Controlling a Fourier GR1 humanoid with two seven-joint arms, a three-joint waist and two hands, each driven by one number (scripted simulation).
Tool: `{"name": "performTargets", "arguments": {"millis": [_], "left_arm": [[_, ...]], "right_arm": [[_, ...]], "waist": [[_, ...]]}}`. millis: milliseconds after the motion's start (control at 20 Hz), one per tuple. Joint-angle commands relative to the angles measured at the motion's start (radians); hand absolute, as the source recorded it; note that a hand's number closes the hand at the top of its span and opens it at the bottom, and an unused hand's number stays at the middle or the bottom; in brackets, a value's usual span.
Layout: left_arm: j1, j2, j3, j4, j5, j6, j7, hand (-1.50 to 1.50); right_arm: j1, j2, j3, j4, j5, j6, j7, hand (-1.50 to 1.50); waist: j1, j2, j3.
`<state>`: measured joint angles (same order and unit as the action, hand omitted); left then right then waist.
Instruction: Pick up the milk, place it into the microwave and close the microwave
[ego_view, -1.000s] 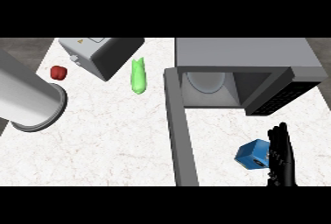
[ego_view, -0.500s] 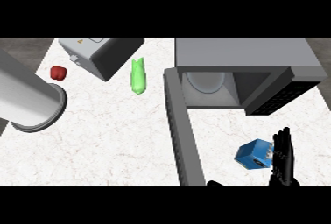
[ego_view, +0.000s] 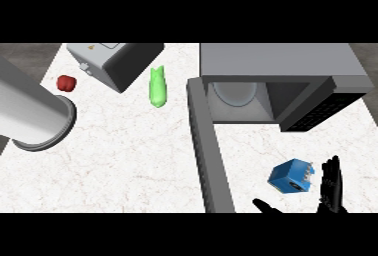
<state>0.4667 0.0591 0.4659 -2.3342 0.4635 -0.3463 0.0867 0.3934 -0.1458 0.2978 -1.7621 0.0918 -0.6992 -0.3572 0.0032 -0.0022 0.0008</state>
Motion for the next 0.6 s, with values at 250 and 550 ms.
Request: {"name": "performTargets", "arguments": {"millis": [250,550], "left_arm": [[0.054,0.007,0.085,-0.118,0.121,-0.040,0.067,-1.50],[0.109,-0.056,0.064,-0.054,0.088,-0.116,-0.054,-1.50]], "right_arm": [[-0.024,0.039,-0.134,0.298,-0.186,0.156,-0.312,-1.50],[-0.090,0.020,-0.194,0.400,-0.190,0.198,-0.342,-1.50]], "waist": [[0.006,0.000,0.000],[0.011,-0.001,0.000]]}}
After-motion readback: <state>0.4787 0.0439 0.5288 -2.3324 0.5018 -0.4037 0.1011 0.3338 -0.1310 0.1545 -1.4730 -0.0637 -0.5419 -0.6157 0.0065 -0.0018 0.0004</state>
